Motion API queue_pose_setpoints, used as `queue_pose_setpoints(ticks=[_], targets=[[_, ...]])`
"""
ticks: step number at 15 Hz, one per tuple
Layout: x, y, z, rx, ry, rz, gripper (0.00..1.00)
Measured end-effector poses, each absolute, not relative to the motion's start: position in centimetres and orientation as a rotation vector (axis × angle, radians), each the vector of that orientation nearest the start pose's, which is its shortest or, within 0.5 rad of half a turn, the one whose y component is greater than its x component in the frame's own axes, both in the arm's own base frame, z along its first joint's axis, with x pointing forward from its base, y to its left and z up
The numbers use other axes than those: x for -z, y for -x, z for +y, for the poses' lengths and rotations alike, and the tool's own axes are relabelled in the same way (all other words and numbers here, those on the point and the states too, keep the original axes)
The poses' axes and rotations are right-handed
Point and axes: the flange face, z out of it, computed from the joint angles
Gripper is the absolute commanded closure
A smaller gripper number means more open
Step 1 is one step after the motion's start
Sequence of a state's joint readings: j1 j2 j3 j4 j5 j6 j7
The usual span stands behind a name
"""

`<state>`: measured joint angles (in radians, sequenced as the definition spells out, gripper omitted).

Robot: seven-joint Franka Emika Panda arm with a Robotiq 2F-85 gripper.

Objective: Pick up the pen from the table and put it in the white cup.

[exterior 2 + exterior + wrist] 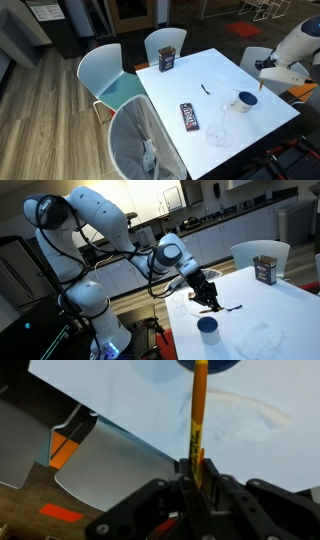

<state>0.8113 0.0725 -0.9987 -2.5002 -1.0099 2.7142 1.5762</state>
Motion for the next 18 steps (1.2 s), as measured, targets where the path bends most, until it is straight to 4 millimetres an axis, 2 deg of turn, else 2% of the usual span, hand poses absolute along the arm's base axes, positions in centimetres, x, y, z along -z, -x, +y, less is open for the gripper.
queue_pose_setpoints(ticks=[4, 11, 14, 18], targets=[[-27.3, -45.8, -5.1, 0.983, 3.045, 1.465, 0.96], [-25.4, -43.9, 0.4, 1.155, 3.11, 1.503, 0.96], [-24.7, -43.2, 1.1, 1.199, 3.147, 1.533, 0.96], [-23.7, -42.8, 1.0, 1.266, 3.155, 1.63, 0.96]])
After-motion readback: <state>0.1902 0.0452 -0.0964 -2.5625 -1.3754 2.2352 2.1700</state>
